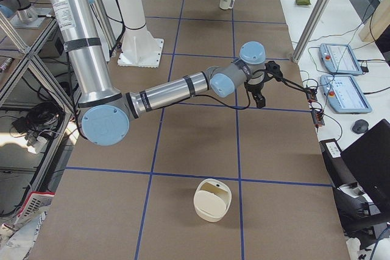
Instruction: Left arm hands cup to right arm to dump lemon
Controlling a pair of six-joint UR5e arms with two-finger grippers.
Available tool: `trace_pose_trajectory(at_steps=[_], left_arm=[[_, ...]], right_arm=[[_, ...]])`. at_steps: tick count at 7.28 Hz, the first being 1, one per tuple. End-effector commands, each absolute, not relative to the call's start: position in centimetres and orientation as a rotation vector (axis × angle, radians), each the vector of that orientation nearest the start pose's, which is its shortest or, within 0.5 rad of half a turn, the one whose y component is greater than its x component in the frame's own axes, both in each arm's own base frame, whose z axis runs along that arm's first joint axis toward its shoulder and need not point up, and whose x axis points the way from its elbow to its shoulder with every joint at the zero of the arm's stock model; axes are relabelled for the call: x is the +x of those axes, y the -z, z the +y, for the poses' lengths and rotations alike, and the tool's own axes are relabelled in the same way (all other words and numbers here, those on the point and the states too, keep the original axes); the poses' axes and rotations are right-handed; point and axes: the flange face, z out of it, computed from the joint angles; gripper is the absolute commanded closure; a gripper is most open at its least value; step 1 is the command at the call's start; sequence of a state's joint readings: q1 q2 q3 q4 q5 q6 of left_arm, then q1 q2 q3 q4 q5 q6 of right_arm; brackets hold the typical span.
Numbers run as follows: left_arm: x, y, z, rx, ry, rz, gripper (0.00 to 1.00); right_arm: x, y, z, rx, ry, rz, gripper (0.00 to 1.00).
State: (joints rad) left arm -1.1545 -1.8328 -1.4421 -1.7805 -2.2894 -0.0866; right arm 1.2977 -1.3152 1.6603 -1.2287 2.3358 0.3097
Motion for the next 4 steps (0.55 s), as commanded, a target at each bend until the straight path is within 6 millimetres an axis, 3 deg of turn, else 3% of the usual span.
trace_pose_trajectory(at_steps=[1,3,4], left_arm=[[18.4,-54.0,-58.7,0.149,-0.439,0.821,1.00],[14.4,-51.0,-60.6,0.114,-0.354,0.877,1.00],[13.5,-47.7,-62.5,0.077,-0.308,0.873,1.00]], right_arm=[[-10.0,-43.0,-59.6,0.420,0.231,-0.892,0.00],[-10.0,-42.5,-59.7,0.427,0.234,-0.894,0.00],[-10.3,-41.2,-60.1,0.444,0.240,-0.898,0.00]])
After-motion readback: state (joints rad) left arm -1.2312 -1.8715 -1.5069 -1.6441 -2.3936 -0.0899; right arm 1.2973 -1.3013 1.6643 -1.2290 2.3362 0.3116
